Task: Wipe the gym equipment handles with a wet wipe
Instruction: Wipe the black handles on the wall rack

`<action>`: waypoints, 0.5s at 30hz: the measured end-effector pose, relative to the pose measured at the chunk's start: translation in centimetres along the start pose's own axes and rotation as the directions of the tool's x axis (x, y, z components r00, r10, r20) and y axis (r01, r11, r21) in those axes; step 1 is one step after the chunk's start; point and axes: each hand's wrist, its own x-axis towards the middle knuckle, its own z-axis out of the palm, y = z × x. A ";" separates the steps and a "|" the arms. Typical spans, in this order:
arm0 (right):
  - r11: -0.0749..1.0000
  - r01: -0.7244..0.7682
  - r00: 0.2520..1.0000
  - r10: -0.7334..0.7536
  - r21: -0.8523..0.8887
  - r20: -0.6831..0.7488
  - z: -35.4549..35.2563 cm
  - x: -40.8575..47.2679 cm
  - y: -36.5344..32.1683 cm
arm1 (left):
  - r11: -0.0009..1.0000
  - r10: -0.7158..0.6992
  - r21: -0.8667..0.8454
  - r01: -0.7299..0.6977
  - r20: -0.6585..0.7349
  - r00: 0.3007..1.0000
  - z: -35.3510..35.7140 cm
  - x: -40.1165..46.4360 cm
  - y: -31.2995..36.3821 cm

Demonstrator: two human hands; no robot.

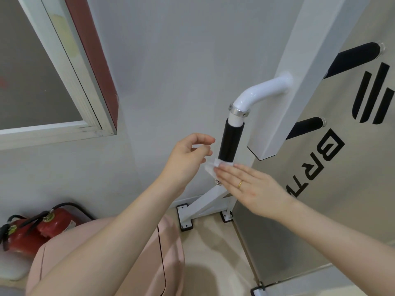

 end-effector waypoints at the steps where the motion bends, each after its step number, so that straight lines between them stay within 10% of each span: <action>1: 0.997 -0.055 0.997 0.058 0.049 -0.055 -0.5 0.1 0.3 | 1.000 0.001 0.012 -0.001 0.028 1.000 0.0 0.0 -0.1; 6: 0.793 -0.470 0.865 0.502 0.387 0.020 -0.7 0.3 -0.4 | 0.999 0.045 0.005 -0.046 0.082 0.996 0.7 0.0 -0.4; 10: 0.039 -0.512 0.635 0.690 0.858 0.347 -2.5 4.2 0.5 | 0.998 0.063 -0.021 -0.061 0.073 0.995 1.6 0.2 -0.5; 15: -0.519 -0.318 0.513 0.609 0.793 0.605 -3.6 5.2 -1.3 | 0.998 0.057 -0.016 -0.056 0.067 0.996 1.7 0.2 -0.7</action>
